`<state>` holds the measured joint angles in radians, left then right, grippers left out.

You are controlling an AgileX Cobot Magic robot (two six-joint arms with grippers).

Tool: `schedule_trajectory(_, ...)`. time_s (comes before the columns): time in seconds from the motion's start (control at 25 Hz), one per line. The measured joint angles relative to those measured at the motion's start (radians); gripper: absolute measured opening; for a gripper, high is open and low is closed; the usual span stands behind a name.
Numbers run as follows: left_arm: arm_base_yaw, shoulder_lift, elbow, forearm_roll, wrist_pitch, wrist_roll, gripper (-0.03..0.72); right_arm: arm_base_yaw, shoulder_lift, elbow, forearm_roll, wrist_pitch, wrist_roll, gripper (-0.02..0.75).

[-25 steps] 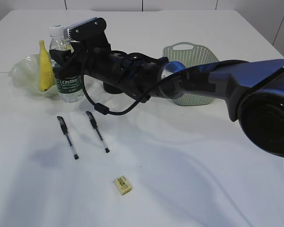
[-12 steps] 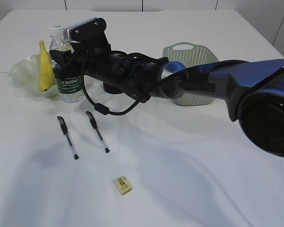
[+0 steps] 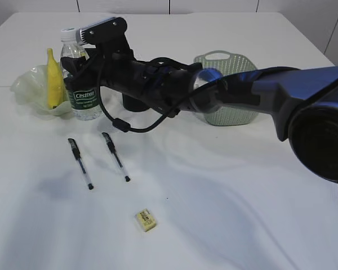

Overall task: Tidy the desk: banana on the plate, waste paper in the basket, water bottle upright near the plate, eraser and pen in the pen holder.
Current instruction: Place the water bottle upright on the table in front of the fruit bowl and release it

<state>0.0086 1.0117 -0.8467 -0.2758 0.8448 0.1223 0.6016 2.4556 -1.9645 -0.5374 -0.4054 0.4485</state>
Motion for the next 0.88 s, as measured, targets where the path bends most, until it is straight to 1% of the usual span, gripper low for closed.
schedule_trajectory(0.12, 0.0, 0.0, 0.0, 0.0, 0.0, 0.0, 0.381, 0.0, -0.027, 0.0, -0.054, 0.007, 0.069, 0.335)
schedule_trajectory(0.2, 0.0, 0.0, 0.0, 0.0, 0.0, 0.0, 0.381, 0.0, -0.042, 0.0, -0.128, 0.008, 0.123, 0.335)
schedule_trajectory(0.32, 0.0, 0.0, 0.0, -0.001, 0.0, 0.0, 0.381, 0.002, -0.054, 0.0, -0.191, 0.011, 0.194, 0.335)
schedule_trajectory(0.48, 0.0, 0.0, 0.0, -0.001, 0.0, 0.0, 0.381, 0.004, -0.054, 0.0, -0.209, 0.029, 0.27, 0.335)
schedule_trajectory(0.72, 0.0, 0.0, 0.0, -0.003, 0.0, 0.0, 0.381, 0.029, -0.038, -0.008, -0.209, 0.031, 0.278, 0.335)
schedule_trajectory(0.88, 0.0, 0.0, 0.0, -0.004, 0.0, 0.0, 0.381, 0.044, 0.024, -0.061, -0.189, 0.025, 0.28, 0.335)
